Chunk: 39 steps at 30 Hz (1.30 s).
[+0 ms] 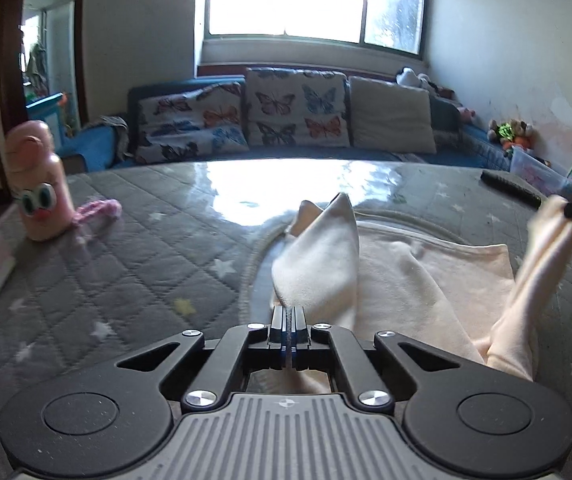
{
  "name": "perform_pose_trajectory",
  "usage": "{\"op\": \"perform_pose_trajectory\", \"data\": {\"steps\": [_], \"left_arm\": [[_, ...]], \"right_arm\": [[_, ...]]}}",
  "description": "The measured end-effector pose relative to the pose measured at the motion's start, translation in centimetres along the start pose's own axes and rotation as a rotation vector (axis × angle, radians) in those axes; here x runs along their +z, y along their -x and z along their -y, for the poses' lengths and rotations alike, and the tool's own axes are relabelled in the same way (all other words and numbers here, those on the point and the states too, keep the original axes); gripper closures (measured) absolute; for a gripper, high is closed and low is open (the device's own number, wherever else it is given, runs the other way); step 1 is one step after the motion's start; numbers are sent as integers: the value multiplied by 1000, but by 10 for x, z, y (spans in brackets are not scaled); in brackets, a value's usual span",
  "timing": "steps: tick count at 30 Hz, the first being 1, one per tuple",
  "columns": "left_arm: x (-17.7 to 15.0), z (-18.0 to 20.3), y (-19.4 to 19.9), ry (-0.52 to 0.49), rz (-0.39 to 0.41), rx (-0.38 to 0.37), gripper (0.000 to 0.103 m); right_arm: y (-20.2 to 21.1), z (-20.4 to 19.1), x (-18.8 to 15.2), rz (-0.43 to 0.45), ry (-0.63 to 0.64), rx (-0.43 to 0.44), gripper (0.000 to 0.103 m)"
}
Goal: Fold clothes
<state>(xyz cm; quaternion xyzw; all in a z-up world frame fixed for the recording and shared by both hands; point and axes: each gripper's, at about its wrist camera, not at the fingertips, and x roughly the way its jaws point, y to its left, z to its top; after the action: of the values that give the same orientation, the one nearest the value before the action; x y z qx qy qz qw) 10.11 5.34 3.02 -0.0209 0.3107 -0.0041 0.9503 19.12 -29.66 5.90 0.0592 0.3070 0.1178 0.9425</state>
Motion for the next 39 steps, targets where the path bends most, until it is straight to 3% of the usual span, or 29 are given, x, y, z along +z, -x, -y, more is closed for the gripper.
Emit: {"op": "perform_pose_trajectory", "data": {"steps": [9, 13, 18, 23, 27, 30, 33, 39], "left_arm": [[-24, -11, 65, 26, 47, 41, 101], [-45, -12, 90, 29, 28, 49, 101], [-70, -9, 94, -12, -61, 42, 101], [-72, -15, 99, -28, -72, 52, 97], [-64, -17, 99, -31, -44, 65, 80], [-56, -14, 90, -34, -29, 63, 75], [-48, -11, 74, -34, -27, 60, 64], [-31, -9, 42, -28, -23, 66, 62]], "right_arm": [[68, 38, -28, 40, -3, -84, 101], [92, 53, -41, 52, -16, -113, 101], [98, 68, -67, -26, -15, -182, 101], [90, 74, -81, -99, 4, -213, 93], [93, 69, -79, -71, 47, -247, 87], [90, 65, -77, -70, 59, -218, 78], [82, 53, -79, -93, 84, -171, 71], [63, 30, -91, -159, 118, -69, 64]]}}
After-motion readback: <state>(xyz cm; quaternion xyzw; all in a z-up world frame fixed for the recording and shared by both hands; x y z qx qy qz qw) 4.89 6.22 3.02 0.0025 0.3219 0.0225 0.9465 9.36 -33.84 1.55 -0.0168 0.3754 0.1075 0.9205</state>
